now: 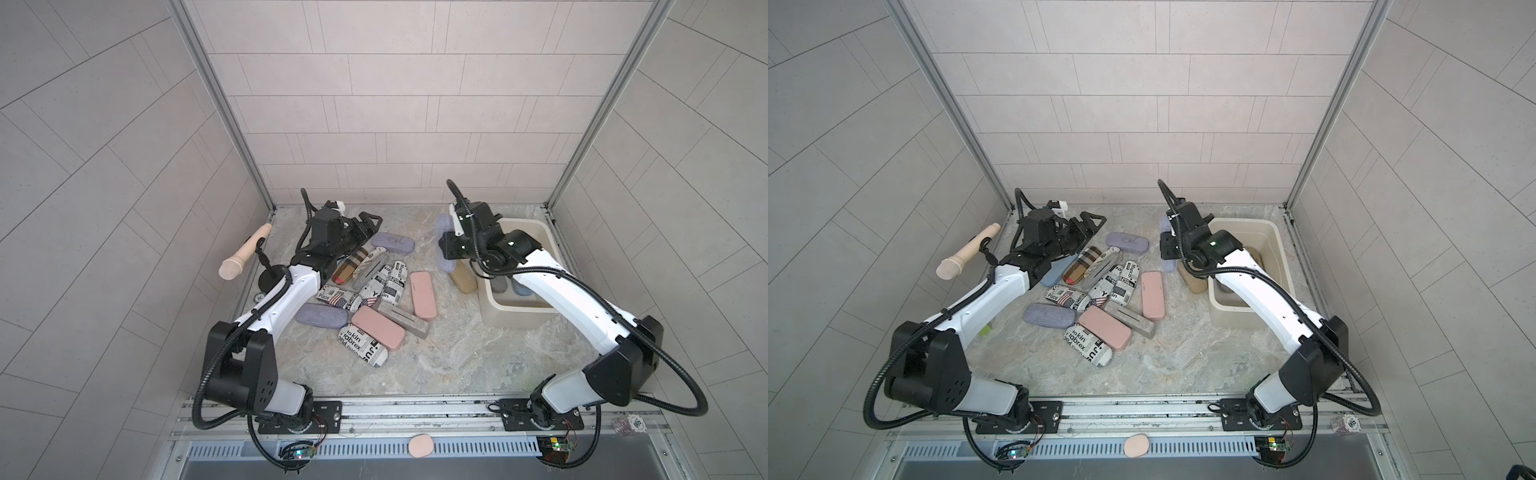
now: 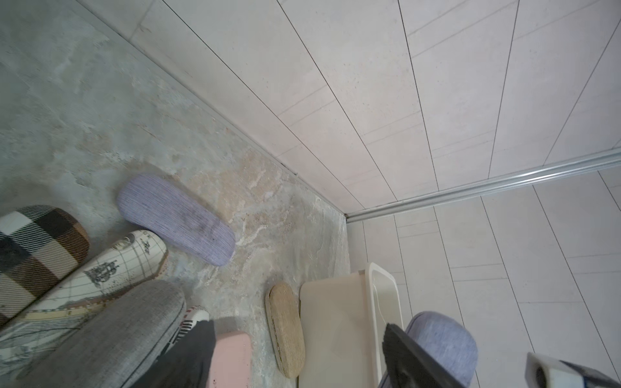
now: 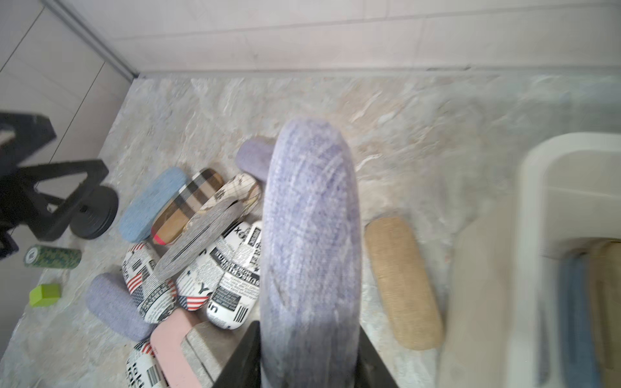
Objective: Put the glasses cases into the storage boxes
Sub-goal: Place the glasses case in the storage box.
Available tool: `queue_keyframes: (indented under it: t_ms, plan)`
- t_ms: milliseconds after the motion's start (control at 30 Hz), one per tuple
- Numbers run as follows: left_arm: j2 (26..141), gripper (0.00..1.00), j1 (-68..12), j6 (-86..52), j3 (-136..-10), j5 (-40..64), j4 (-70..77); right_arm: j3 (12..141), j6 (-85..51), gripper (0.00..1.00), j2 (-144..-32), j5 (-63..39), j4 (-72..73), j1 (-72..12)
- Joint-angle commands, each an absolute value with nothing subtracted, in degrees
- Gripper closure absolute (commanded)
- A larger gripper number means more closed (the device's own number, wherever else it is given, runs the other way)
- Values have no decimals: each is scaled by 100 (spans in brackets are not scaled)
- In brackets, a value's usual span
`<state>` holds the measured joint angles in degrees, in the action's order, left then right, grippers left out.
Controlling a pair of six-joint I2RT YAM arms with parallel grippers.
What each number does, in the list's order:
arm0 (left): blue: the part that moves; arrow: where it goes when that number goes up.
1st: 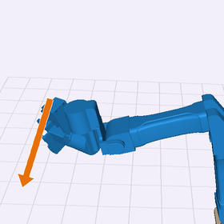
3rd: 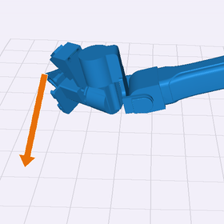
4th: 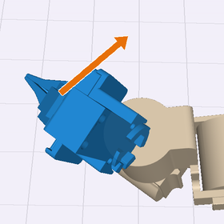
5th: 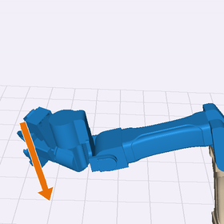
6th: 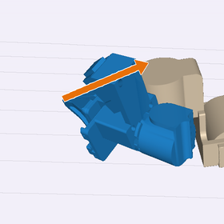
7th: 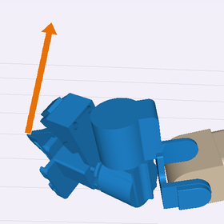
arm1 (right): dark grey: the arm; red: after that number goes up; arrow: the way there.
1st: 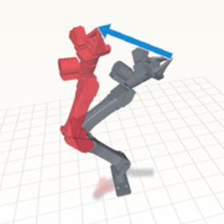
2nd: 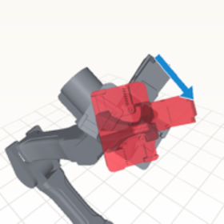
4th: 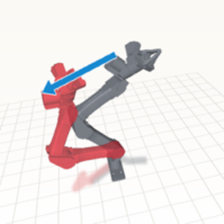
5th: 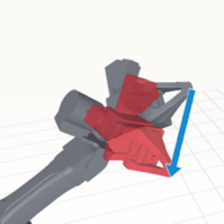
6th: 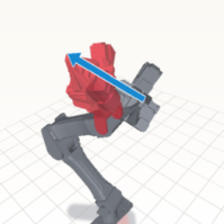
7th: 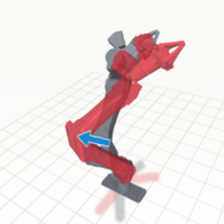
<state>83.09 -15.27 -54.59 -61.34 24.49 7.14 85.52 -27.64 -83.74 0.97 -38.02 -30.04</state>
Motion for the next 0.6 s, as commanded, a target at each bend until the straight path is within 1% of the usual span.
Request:
queue_keyframes:
  t_ms: [0, 200, 400, 567]
  plan:
    - [8317, 14, -1682, -5537, -6137, 2598, 914, 8614, -2279, 64, -7791, 803, -4224, -2614]
    - [8270, 14, -1822, -5660, -6140, 2713, 1011, 8340, -1874, 65, -7478, 1321, -4681, -1325]
    - [8209, 14, -1830, -5478, -6226, 2772, 994, 8415, -1565, 65, -7850, 1683, -4701, -728]
    - [8337, 14, -1843, -5434, -6247, 2803, 966, 8370, -1169, 65, -8430, 2290, -4769, -469]
